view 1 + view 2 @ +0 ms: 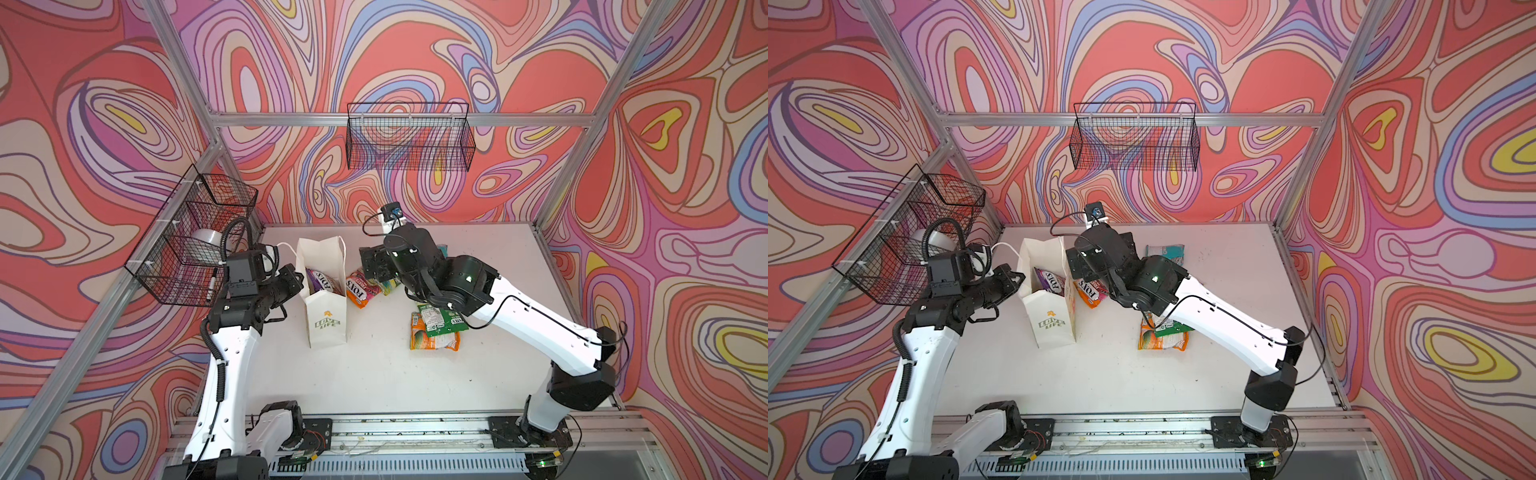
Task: Place the snacks into the paper bag
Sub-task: 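Move the right gripper back to the teal snack bag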
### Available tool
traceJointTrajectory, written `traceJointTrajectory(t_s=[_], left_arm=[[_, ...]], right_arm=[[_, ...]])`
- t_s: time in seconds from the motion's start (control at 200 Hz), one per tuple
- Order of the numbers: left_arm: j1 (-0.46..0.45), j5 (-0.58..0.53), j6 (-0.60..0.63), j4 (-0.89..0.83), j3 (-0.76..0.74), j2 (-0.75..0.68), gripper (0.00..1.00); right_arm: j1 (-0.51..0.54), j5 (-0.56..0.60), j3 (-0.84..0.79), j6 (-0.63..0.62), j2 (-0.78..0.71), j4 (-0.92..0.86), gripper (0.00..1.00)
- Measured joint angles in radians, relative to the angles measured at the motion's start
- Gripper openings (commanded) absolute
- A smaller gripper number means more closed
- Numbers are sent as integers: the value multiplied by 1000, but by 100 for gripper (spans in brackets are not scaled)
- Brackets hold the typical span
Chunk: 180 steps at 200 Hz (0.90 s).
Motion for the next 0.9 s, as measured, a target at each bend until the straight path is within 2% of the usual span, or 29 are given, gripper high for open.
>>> traceJointTrajectory(t_s=[0.09, 0.18, 0.296, 0.491, 0.671, 0.902], left_arm=[[0, -29, 13, -16, 1, -5, 0], [0, -60, 28, -36, 1, -14, 0], [0, -105, 48, -58, 1, -26, 0], [0, -155, 69, -80, 1, -35, 0], [0, -159, 70, -80, 0, -42, 0], [0, -146, 69, -76, -7, -47, 0]], right_arm=[[-76, -46, -99, 44, -61, -1, 98], [-194, -103, -219, 93, -113, 2, 98], [-311, -175, -329, 135, -122, 8, 98], [-402, -290, -428, 182, -70, 48, 98], [-585, -413, -585, 240, -42, 148, 98], [-750, -533, -596, 274, 119, 278, 98]])
